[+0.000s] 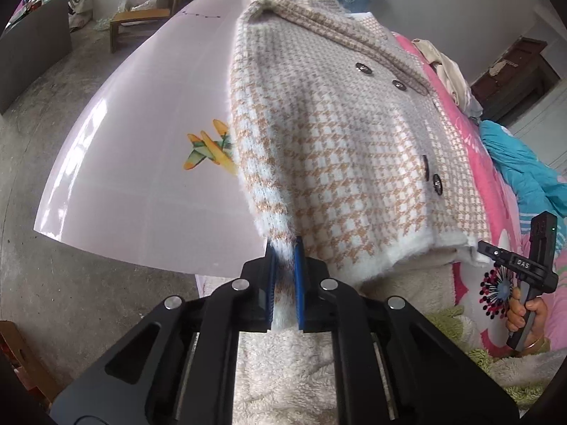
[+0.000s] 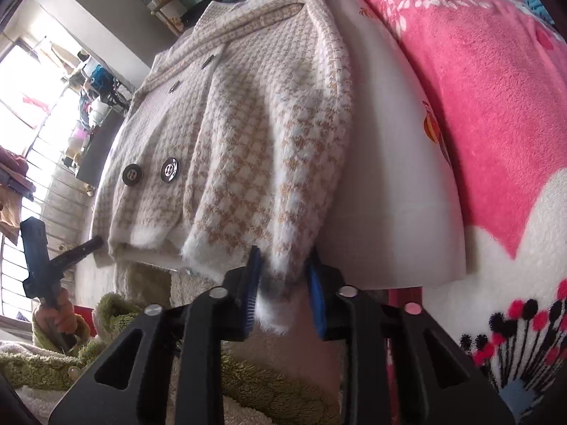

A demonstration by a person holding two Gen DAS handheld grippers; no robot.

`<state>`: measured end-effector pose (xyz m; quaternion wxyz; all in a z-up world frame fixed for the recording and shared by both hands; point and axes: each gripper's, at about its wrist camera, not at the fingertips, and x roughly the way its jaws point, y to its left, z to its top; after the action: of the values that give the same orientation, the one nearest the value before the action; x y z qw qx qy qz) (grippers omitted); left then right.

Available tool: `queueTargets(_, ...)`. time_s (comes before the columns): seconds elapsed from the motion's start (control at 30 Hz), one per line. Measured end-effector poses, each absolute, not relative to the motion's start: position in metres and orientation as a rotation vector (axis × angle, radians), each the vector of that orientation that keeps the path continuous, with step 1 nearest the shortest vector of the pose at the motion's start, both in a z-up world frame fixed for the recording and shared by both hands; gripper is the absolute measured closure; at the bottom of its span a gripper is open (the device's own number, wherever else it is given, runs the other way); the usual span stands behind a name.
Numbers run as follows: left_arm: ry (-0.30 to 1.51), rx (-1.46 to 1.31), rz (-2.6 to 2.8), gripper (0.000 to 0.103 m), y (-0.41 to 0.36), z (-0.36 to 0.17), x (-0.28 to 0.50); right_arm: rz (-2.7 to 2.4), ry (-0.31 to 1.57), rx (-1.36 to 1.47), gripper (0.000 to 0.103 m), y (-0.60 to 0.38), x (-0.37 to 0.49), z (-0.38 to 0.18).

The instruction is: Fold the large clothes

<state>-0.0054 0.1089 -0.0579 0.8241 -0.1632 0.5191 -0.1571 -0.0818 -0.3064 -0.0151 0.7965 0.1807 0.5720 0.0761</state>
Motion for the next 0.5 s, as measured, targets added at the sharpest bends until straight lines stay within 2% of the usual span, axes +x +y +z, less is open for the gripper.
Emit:
queueTargets(0.3, 0.882, -0.444, -0.394, 0.096, 0.131, 0.005, 0.027, 0.218, 0.976, 0.542, 0.094, -0.330, -0.055, 0.055)
queueTargets(0.5, 0.804, -0.517, -0.362, 0.096, 0.141, 0.019, 0.086, 0.218, 0.897, 0.664, 0.094, -0.346, 0.007, 0.064)
